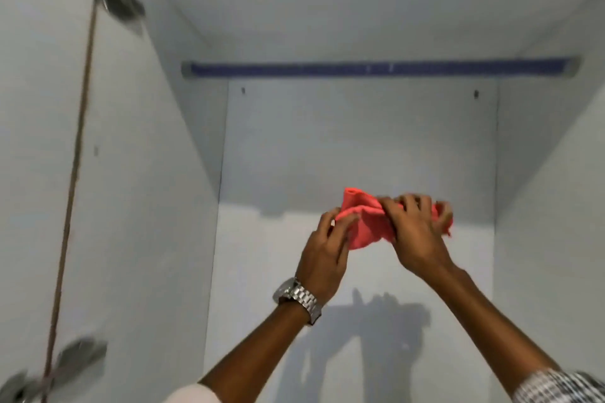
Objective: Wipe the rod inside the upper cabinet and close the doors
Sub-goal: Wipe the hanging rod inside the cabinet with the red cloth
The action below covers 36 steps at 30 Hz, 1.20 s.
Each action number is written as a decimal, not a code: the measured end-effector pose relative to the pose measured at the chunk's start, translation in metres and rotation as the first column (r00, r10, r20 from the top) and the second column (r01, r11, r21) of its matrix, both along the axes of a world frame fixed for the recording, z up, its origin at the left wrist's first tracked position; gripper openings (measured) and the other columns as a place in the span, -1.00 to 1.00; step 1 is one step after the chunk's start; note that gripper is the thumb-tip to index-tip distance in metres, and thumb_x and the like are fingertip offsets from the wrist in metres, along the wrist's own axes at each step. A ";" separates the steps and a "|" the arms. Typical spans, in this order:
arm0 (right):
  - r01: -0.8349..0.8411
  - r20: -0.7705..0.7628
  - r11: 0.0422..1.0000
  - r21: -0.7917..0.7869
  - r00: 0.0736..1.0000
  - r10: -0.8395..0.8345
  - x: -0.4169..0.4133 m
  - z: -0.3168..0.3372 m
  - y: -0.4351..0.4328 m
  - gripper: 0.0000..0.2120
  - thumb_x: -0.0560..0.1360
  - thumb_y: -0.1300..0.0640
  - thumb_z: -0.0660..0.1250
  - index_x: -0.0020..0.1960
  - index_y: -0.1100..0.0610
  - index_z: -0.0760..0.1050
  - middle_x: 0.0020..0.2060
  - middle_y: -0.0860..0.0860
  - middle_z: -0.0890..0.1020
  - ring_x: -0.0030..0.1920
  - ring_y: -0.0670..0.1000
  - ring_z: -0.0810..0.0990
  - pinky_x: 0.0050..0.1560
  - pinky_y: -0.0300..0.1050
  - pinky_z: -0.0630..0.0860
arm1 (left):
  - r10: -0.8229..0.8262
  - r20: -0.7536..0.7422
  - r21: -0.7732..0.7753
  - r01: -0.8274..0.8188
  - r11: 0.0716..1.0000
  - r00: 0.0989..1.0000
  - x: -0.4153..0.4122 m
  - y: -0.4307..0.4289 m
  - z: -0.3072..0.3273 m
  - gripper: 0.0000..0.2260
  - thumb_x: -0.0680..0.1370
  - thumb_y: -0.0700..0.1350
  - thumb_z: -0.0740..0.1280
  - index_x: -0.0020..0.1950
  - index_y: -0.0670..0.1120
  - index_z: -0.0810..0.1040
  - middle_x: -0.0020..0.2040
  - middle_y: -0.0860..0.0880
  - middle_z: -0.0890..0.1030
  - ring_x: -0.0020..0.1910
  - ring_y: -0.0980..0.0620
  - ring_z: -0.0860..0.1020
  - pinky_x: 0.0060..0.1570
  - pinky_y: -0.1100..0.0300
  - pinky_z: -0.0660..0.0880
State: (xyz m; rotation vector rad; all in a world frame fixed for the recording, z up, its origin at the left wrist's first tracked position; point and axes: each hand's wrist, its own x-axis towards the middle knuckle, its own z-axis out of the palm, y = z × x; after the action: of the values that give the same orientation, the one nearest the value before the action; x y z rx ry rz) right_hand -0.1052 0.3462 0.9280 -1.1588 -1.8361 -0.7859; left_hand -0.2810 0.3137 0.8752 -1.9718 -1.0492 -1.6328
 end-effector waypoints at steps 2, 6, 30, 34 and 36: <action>0.019 -0.081 0.975 0.222 0.997 -0.001 -0.026 0.080 -0.007 -0.39 0.42 0.32 0.35 0.39 -0.10 0.42 0.20 0.09 0.50 0.32 0.19 0.36 0.41 0.31 0.15 | 0.040 0.002 0.140 -0.040 0.989 0.999 -0.012 0.000 0.081 -0.61 0.63 -0.27 0.29 0.45 -0.04 0.45 0.32 -0.12 0.49 0.14 -0.15 0.59 0.06 -0.07 0.60; 0.080 -0.176 0.869 0.489 0.984 0.008 -0.081 0.201 -0.020 -0.37 0.47 0.34 0.29 0.48 0.00 0.33 0.25 0.17 0.48 0.39 0.24 0.36 0.49 0.34 0.15 | 0.265 0.041 0.356 -0.262 0.897 0.963 -0.048 -0.009 0.213 -0.57 0.57 -0.23 0.34 0.45 -0.06 0.43 0.30 -0.10 0.55 0.21 -0.13 0.54 0.19 -0.02 0.52; 0.018 0.176 0.671 0.742 0.960 -0.220 -0.068 0.257 0.083 -0.54 0.70 -0.21 0.04 0.51 -0.05 0.36 0.52 0.13 0.42 0.52 0.22 0.36 0.50 0.30 0.24 | 0.766 -0.094 0.432 -0.667 0.607 0.636 -0.137 0.067 0.250 -0.25 0.61 0.27 -0.10 0.63 -0.21 -0.02 0.66 -0.16 -0.01 0.64 -0.10 -0.04 0.61 -0.15 0.01; 0.145 0.147 0.712 0.687 0.932 -0.331 0.031 0.254 0.089 -0.53 0.71 -0.18 -0.01 0.56 -0.05 0.24 0.55 0.11 0.35 0.55 0.20 0.28 0.49 0.32 0.20 | 0.675 -0.126 0.464 -0.558 0.688 0.727 -0.037 0.088 0.257 -0.27 0.63 0.23 0.03 0.64 -0.21 -0.02 0.66 -0.15 -0.02 0.64 -0.10 -0.05 0.62 -0.13 -0.02; 0.198 0.147 0.709 0.677 0.907 -0.394 0.075 0.255 0.086 -0.53 0.71 -0.16 0.01 0.56 -0.03 0.24 0.56 0.11 0.34 0.58 0.19 0.24 0.52 0.36 0.17 | 0.631 -0.155 0.489 -0.496 0.718 0.760 0.015 0.094 0.258 -0.29 0.64 0.20 0.08 0.63 -0.22 0.01 0.65 -0.16 0.02 0.64 -0.12 -0.03 0.62 -0.14 -0.01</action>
State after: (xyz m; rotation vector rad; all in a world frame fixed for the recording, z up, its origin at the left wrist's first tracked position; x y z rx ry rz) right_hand -0.0299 0.4325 1.1831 -0.9047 -1.3815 -1.7053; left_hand -0.2658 0.4078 1.1337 -1.3581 -0.9493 -1.0429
